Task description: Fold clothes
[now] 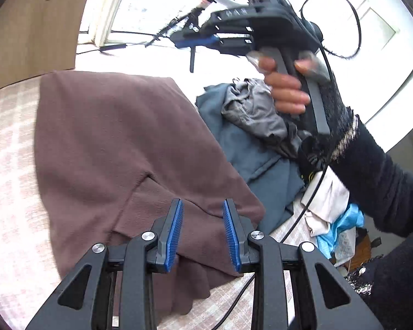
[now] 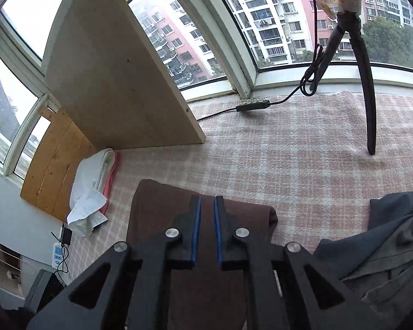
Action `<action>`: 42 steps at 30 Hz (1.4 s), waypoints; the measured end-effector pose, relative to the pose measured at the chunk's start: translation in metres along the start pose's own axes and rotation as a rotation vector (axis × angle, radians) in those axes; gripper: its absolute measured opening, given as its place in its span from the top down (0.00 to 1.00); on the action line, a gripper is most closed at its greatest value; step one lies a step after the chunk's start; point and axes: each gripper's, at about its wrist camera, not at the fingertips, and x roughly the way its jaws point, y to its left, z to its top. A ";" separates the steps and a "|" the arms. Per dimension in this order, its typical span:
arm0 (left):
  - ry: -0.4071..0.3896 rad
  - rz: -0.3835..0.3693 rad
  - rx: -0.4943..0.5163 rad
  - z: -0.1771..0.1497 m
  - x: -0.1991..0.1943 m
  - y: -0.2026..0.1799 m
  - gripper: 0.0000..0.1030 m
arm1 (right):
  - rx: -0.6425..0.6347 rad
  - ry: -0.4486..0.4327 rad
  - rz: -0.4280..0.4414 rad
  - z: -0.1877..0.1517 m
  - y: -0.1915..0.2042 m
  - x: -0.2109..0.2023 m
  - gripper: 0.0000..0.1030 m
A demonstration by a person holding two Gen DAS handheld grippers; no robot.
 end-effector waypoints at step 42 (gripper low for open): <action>-0.025 0.140 -0.393 0.124 -0.020 0.172 0.99 | 0.274 0.018 -0.175 -0.008 -0.067 0.028 0.91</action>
